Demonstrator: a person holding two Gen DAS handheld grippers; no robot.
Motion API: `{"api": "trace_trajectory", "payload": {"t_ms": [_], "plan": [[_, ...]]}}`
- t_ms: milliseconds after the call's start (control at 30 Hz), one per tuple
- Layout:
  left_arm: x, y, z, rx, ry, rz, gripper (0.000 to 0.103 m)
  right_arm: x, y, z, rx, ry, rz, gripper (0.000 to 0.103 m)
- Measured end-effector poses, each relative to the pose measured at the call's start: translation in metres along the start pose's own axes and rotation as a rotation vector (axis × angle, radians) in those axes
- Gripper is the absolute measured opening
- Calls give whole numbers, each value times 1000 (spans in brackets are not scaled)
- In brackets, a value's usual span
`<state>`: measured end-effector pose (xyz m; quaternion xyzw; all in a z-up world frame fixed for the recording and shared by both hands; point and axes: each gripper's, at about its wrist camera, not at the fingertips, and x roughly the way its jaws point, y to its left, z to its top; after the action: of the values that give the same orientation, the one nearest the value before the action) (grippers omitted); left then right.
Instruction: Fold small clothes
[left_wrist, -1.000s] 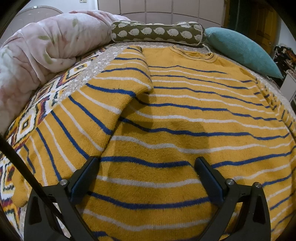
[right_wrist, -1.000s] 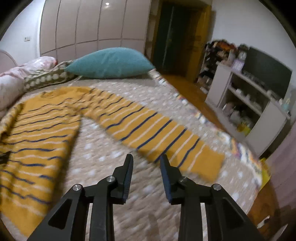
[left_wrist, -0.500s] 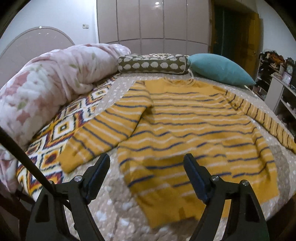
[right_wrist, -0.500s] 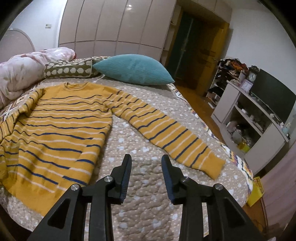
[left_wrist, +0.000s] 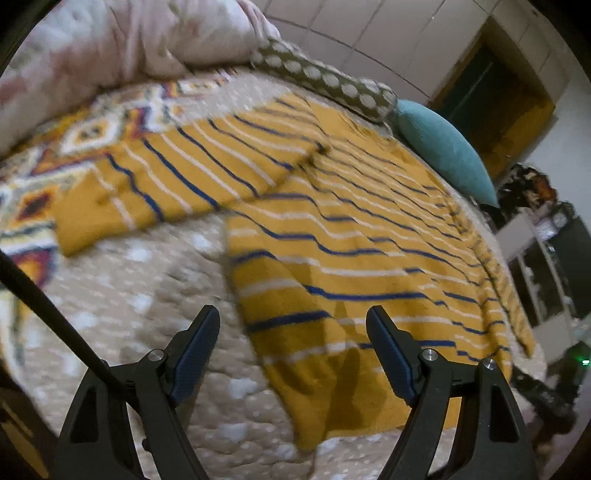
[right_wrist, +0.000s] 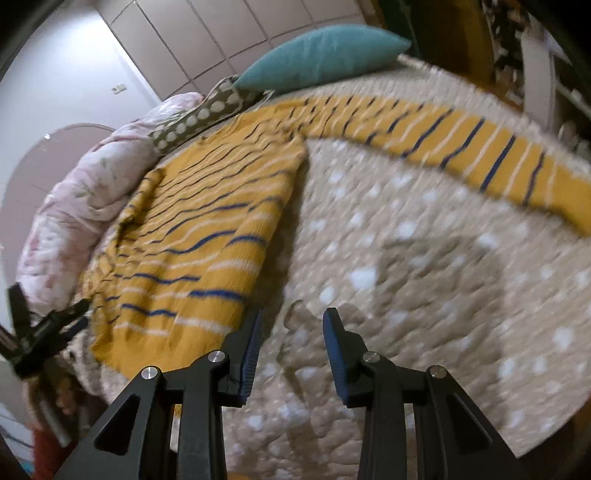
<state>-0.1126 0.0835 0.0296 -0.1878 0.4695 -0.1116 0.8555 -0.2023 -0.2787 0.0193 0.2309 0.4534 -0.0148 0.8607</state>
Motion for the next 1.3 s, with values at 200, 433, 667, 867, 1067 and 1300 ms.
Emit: {"api": "trace_trajectory", "payload": {"t_ms": [200, 433, 667, 867, 1067, 1300], "plan": [[20, -25, -11, 97, 13, 37, 80, 16, 6, -8, 24, 24, 109, 37], [9, -18, -3, 37, 56, 6, 13, -2, 9, -14, 60, -53, 123, 37], [8, -10, -11, 43, 50, 17, 12, -18, 15, -18, 47, -78, 164, 56], [2, -15, -10, 62, 34, 45, 8, 23, 29, -10, 0, 23, 136, 7], [-38, -19, -26, 125, -10, 72, 8, -12, 5, -22, 42, 20, 165, 6], [-60, -11, -62, 193, -6, 105, 16, -39, 11, -62, -100, 67, 61, 12]]}}
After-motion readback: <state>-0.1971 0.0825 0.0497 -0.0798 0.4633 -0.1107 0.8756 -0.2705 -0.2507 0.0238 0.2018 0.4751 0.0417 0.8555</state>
